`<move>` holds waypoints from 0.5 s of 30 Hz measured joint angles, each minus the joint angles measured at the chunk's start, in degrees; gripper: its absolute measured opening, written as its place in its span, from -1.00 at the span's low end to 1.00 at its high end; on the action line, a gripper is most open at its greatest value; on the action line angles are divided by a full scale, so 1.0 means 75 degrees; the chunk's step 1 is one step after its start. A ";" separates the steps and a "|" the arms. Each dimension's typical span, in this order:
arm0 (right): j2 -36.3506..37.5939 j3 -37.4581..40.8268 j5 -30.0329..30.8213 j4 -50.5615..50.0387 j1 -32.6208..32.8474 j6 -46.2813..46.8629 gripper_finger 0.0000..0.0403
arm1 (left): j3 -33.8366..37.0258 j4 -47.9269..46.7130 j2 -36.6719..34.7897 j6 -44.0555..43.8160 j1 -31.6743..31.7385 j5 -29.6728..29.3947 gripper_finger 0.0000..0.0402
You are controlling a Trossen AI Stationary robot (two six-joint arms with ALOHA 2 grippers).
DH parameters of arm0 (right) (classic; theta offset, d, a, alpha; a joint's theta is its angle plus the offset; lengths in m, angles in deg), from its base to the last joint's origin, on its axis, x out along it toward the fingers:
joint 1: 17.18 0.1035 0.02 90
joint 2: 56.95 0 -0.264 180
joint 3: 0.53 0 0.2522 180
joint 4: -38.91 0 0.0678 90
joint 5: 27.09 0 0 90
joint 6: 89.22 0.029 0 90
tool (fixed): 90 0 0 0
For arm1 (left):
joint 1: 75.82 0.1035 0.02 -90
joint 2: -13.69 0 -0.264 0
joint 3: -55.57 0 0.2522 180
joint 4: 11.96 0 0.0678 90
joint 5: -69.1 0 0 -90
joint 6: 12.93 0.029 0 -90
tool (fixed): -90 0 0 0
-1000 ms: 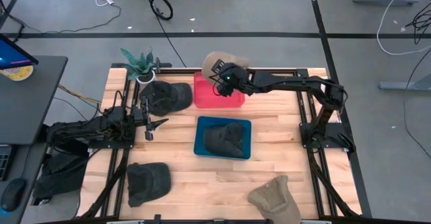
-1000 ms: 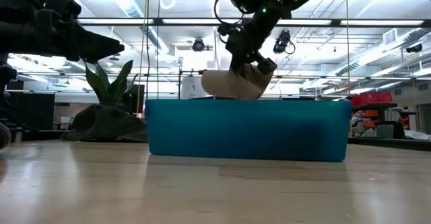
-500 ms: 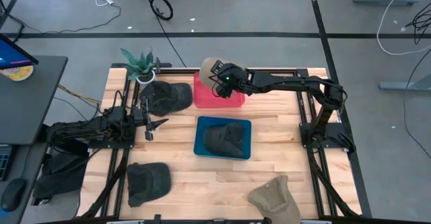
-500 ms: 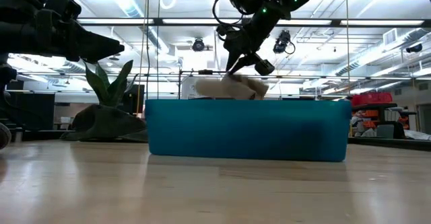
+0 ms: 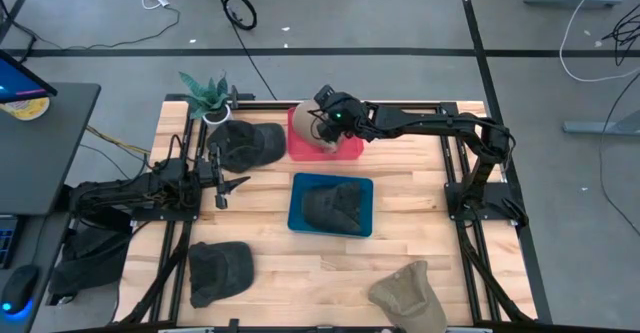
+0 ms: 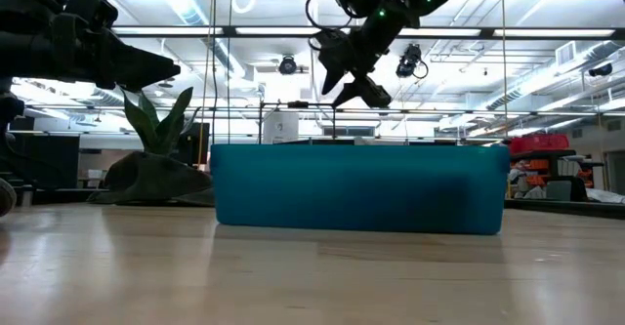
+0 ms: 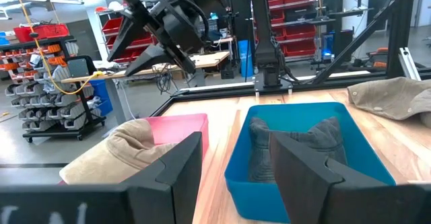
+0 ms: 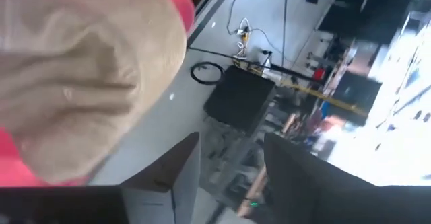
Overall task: Pick & Place hat
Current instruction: Put the left brown cap into the red bin
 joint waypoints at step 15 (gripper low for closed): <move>-0.0232 -0.0009 -0.2447 -0.0305 -0.1136 0.6685 -0.28 | 0.0003 0.0003 -0.0002 0.0000 0.0000 0.0003 -0.12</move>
